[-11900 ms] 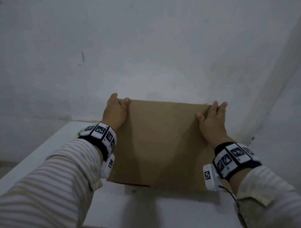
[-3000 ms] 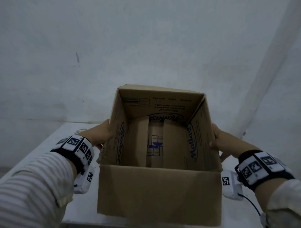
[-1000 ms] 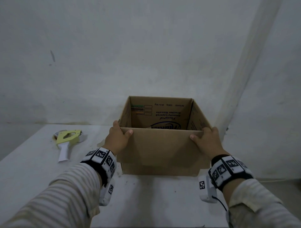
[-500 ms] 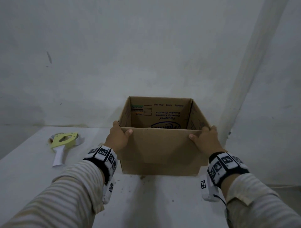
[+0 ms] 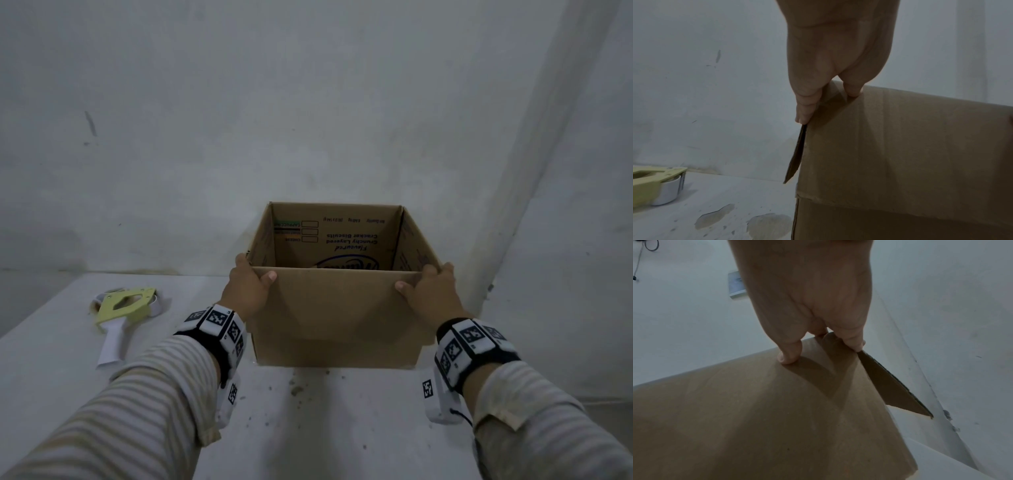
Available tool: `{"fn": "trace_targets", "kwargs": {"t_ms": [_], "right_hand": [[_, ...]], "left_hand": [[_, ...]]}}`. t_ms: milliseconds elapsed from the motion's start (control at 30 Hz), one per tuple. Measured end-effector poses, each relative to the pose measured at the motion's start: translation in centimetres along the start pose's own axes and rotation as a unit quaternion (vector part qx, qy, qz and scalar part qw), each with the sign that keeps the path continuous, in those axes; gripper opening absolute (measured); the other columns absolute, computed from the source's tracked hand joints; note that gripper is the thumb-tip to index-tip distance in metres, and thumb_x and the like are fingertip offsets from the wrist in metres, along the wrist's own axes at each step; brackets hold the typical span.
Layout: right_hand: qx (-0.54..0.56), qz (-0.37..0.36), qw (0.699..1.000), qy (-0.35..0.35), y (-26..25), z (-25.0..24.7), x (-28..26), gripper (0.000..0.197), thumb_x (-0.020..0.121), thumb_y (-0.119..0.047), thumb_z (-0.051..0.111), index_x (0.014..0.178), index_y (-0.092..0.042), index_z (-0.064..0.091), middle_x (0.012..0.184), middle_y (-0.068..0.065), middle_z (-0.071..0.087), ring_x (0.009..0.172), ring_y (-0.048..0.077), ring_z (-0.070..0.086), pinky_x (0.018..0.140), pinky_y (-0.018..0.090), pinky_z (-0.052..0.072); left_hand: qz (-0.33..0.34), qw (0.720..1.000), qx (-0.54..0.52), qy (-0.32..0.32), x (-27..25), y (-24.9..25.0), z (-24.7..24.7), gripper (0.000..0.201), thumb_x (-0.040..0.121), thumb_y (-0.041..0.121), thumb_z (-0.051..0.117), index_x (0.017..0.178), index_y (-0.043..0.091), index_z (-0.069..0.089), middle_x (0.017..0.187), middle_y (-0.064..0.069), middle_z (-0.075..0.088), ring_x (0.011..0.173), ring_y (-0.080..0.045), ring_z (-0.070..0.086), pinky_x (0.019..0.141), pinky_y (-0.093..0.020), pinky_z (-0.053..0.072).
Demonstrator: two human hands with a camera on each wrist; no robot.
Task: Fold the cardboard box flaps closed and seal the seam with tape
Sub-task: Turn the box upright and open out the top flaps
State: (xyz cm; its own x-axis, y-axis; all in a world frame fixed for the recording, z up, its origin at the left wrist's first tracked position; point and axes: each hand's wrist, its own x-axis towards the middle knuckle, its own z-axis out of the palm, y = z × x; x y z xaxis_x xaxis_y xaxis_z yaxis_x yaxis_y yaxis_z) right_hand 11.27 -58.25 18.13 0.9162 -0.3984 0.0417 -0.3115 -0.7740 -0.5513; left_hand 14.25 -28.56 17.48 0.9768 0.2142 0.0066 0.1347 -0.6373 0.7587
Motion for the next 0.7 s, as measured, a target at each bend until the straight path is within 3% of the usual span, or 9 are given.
{"fn": "trace_targets", "kwargs": {"t_ms": [500, 700], "right_hand": [[-0.029, 0.007, 1.000, 0.000, -0.8, 0.7, 2.6, 0.068, 0.091, -0.043, 0.054, 0.145, -0.010, 0.027, 0.158, 0.017, -0.007, 0.146, 0.039, 0.003, 0.112, 0.053, 0.030], [-0.063, -0.005, 0.997, -0.041, -0.2, -0.1, 2.3, 0.077, 0.089, -0.045, 0.057, 0.149, -0.015, 0.017, 0.158, 0.016, -0.011, 0.146, 0.038, 0.002, 0.114, 0.051, 0.028]], "left_hand": [[-0.007, 1.000, -0.004, 0.018, 2.5, 0.4, 1.5, 0.070, 0.095, 0.036, 0.049, 0.148, 0.011, 0.010, 0.146, -0.021, 0.030, 0.127, -0.043, 0.042, 0.102, -0.050, 0.040], [-0.003, 1.000, 0.021, -0.019, 2.5, 0.1, 0.6, 0.072, 0.096, 0.036, 0.049, 0.149, 0.011, 0.007, 0.148, -0.021, 0.029, 0.129, -0.042, 0.041, 0.104, -0.050, 0.039]]}}
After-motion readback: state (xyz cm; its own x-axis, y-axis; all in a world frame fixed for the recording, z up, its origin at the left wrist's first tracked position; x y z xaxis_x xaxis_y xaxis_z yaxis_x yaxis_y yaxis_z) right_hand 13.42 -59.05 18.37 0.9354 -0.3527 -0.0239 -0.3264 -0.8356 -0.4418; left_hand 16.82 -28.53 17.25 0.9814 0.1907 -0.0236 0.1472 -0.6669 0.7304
